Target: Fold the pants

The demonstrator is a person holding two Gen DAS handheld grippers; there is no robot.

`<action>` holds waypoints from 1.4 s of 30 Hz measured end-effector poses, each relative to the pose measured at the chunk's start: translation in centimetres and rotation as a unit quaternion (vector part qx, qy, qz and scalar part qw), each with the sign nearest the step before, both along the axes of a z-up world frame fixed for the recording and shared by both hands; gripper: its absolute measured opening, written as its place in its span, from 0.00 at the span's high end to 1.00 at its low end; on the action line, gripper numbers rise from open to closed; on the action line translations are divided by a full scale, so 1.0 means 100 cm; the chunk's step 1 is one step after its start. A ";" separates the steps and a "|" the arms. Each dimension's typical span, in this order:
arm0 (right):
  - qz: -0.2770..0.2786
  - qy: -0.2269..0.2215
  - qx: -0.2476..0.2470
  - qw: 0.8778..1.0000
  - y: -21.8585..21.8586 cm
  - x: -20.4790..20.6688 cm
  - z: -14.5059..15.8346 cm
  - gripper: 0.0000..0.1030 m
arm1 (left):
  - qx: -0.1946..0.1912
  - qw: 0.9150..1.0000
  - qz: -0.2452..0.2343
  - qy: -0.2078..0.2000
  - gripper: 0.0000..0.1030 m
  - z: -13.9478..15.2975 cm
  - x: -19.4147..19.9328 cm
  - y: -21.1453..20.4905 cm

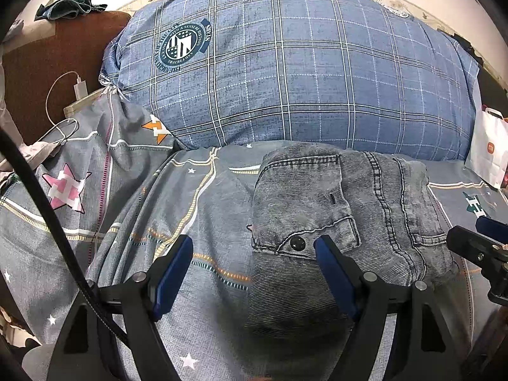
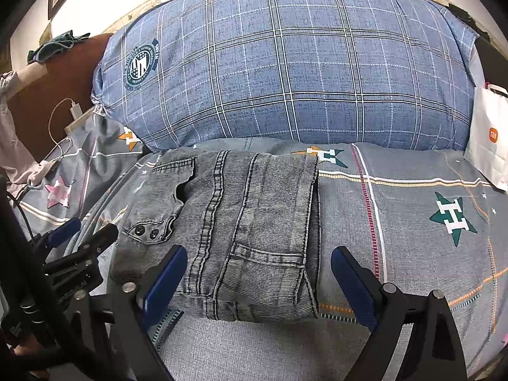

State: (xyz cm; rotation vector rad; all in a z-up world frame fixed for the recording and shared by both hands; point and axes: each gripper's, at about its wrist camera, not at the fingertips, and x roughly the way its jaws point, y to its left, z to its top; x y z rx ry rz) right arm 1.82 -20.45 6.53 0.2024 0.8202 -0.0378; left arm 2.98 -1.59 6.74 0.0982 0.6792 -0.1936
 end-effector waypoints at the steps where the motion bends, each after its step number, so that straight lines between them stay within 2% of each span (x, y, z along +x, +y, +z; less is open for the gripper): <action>1: 0.000 0.000 0.000 1.000 0.000 0.000 0.000 0.09 | 0.000 1.000 0.000 0.000 0.22 0.000 0.000 0.000; 42: 0.008 0.006 -0.004 1.000 -0.001 0.002 -0.002 0.09 | 0.004 1.000 -0.004 0.000 0.22 -0.001 -0.001 -0.002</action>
